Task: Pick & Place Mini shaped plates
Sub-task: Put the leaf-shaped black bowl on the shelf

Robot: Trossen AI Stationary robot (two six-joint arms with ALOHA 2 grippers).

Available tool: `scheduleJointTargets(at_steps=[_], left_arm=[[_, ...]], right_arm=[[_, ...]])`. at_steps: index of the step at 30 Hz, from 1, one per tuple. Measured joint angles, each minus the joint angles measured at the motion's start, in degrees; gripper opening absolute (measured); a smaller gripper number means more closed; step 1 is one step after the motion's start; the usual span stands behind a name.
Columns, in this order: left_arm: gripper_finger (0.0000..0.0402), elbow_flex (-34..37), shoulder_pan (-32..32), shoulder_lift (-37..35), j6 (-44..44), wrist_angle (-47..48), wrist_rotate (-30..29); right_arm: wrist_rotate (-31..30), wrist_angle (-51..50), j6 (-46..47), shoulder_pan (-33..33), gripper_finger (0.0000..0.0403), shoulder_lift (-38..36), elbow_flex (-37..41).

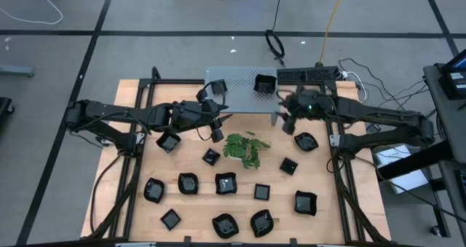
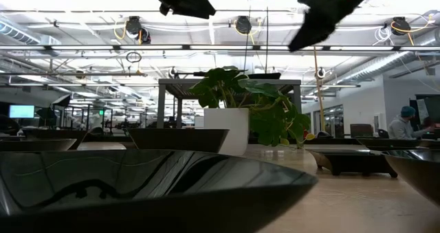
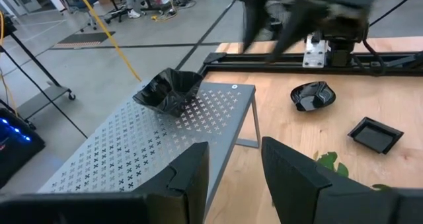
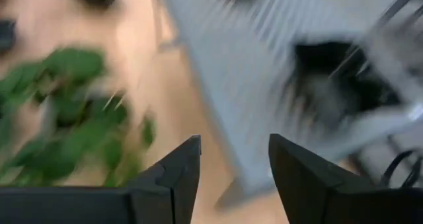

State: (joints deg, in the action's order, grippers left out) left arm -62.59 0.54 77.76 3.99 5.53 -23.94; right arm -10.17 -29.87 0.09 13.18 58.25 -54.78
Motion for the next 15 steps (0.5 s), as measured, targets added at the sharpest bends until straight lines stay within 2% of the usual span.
scheduleJointTargets(at_steps=[6, 11, 15], left_arm=[[0.0145, 0.02, 0.00, 0.02, -0.67, 1.13, 0.02], [0.0145, 0.02, 0.02, 0.02, -1.53, 1.60, 0.04], [0.0145, 0.02, 0.01, 0.02, -2.53, 1.96, 0.03]], right_arm=[[0.06, -16.72, 12.48, -7.51, 0.0162, 0.54, 0.43], [0.57, -19.37, 21.68, -10.38, 0.0170, 3.72, 3.48], [6.17, -20.34, 29.45, -9.79, 0.0180, 6.69, 6.35]])
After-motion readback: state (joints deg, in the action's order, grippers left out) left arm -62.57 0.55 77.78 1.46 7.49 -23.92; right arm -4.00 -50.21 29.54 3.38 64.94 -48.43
